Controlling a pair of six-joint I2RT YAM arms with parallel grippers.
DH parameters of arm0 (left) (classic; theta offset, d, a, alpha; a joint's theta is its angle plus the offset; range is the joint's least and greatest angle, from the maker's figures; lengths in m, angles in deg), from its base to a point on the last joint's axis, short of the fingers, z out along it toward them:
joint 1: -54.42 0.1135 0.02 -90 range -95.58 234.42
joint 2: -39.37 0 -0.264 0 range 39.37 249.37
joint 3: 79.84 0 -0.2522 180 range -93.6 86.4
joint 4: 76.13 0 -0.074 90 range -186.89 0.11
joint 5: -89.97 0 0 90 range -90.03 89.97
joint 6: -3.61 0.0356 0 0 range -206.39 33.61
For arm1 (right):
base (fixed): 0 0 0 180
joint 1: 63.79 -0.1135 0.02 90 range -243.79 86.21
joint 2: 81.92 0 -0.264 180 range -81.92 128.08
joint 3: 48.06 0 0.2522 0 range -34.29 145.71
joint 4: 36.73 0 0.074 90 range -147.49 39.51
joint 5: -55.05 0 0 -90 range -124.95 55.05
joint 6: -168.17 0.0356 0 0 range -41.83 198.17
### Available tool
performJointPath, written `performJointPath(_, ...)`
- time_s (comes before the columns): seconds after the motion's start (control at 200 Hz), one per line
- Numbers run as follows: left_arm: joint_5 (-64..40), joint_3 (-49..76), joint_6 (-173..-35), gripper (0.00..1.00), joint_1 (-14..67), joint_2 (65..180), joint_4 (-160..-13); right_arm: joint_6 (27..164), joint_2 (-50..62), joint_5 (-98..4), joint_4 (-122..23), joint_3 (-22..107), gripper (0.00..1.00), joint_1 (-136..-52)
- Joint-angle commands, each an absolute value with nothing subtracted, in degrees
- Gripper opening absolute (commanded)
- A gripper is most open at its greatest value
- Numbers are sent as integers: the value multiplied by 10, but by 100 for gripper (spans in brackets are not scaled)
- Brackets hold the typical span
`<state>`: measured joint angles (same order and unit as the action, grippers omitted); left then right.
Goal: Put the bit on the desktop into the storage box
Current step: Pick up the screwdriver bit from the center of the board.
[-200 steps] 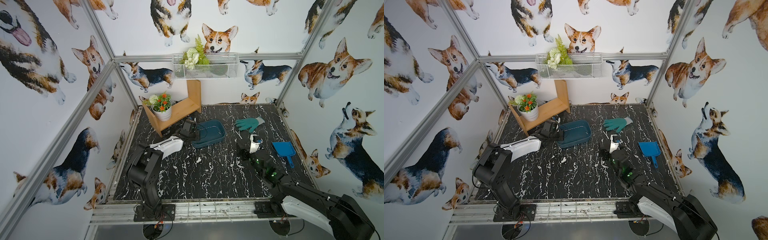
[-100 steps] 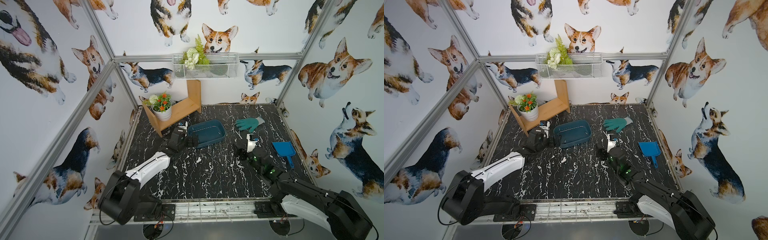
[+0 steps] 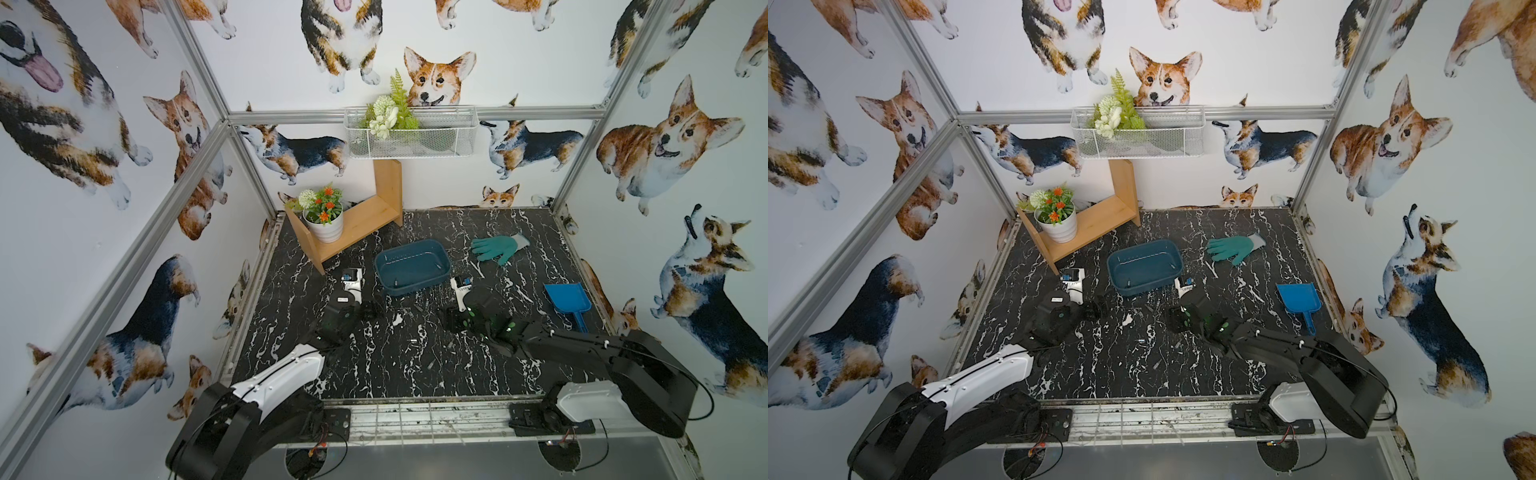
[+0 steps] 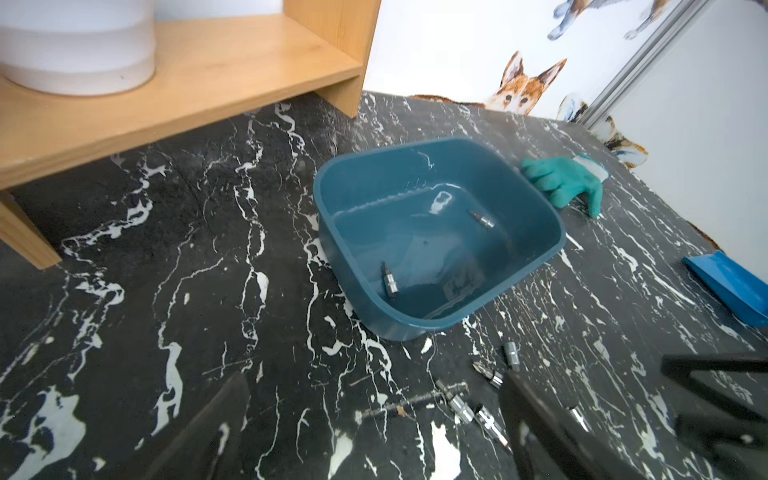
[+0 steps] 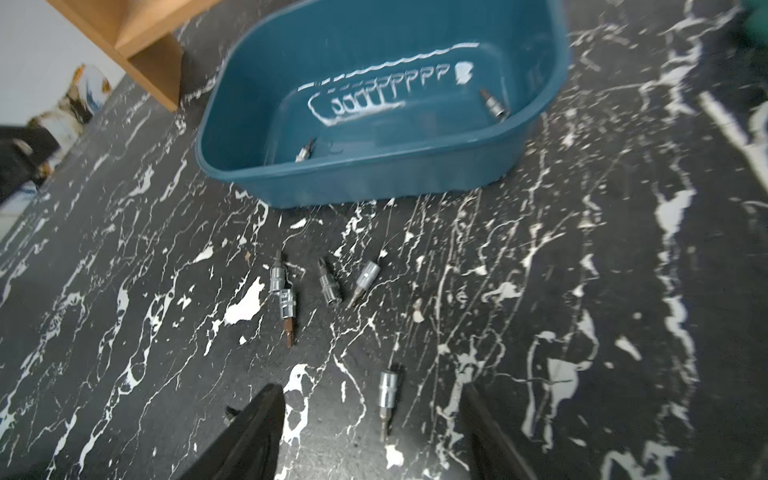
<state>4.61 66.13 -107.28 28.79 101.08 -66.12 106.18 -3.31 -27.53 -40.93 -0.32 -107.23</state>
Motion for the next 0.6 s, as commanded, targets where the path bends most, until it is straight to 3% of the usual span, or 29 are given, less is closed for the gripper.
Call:
performJointPath(0.0, 66, 668, -1062, 100, 288, 995, -639, 1078, 12, -268, -465, 29, 68, -1085)
performJointPath(0.275, 66, 671, -1059, 100, 289, 988, -639, 1093, 72, -224, -519, 72, 64, -1098)
performJointPath(0.596, 61, 667, -1058, 100, 288, 997, -639, 1082, 107, -192, -559, 102, 49, -1111)
